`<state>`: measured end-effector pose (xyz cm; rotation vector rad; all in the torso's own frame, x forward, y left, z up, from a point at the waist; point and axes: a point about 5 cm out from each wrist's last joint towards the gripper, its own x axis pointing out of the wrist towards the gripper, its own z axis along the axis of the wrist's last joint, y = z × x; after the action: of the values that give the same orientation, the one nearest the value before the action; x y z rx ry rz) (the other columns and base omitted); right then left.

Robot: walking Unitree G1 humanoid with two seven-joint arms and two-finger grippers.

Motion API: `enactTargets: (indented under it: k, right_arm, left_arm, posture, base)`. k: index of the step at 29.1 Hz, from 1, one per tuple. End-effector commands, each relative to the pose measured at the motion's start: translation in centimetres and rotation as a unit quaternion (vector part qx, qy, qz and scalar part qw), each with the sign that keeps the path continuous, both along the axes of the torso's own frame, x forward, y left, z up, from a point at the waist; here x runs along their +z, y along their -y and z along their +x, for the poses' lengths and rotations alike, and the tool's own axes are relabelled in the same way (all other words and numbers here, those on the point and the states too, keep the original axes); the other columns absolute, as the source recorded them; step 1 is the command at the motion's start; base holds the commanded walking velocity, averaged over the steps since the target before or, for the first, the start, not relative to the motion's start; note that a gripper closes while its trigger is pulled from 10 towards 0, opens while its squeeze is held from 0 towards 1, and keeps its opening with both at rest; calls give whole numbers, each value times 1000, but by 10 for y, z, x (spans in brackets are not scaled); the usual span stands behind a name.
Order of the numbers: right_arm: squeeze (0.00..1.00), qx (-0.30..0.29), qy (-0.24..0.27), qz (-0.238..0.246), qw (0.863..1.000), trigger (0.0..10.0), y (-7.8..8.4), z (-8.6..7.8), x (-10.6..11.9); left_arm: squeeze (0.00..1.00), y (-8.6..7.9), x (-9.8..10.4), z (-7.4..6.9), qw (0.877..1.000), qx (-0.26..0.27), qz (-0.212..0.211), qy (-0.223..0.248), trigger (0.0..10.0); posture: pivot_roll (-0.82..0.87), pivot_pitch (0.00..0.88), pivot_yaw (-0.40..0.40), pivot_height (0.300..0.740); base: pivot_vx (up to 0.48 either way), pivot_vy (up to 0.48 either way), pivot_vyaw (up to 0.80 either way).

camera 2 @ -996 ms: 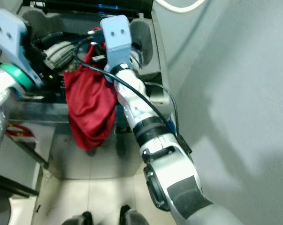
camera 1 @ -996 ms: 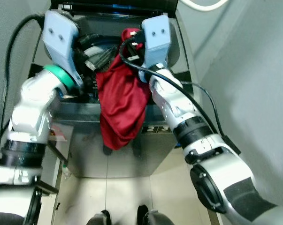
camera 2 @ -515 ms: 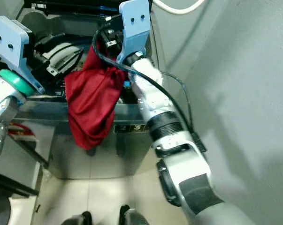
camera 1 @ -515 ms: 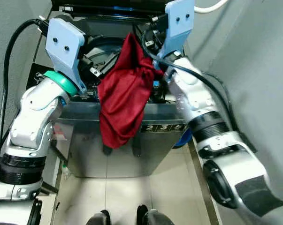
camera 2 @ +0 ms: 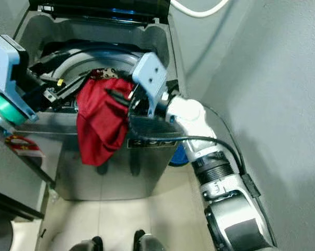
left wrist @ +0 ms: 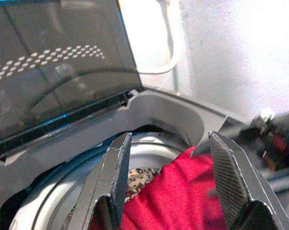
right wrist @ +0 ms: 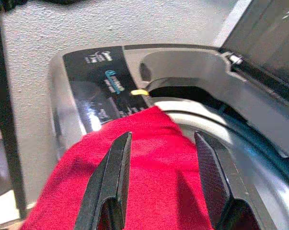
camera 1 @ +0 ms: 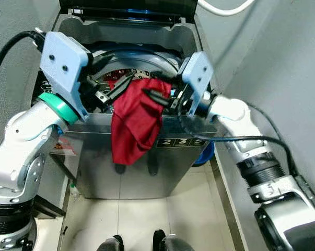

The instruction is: Clothes washing

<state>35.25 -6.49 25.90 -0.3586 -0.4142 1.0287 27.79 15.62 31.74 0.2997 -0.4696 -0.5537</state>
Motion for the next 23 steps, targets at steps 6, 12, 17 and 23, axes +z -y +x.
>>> enactTargets:
  k: [6,12,17,23]
  right_arm:
    - [0,-16,-24,-21,999,10000,-8,1,-17]
    - [0,-26,-35,-68,997,10000,-11,3,-29]
    - [0,-32,-43,-92,994,10000,-9,4,-35]
    - [0,-67,-58,-110,990,2431,-4,11,-40]
  left_arm:
    - [0,4,1,-5,1000,-7,1,-6,10000]
    - [0,4,-1,-5,1000,-2,-2,-11,10000]
    - [0,5,0,-6,1000,-1,-4,-14,10000]
    - [0,6,-5,-8,999,-11,0,-32,10000]
  posture:
    - [64,157,-39,740]
    - [61,159,-41,740]
    - [61,159,-42,740]
    - [60,161,-40,740]
  base:
    - [0,0,0]
    - [0,0,0]
    - [0,0,0]
    - [0,0,0]
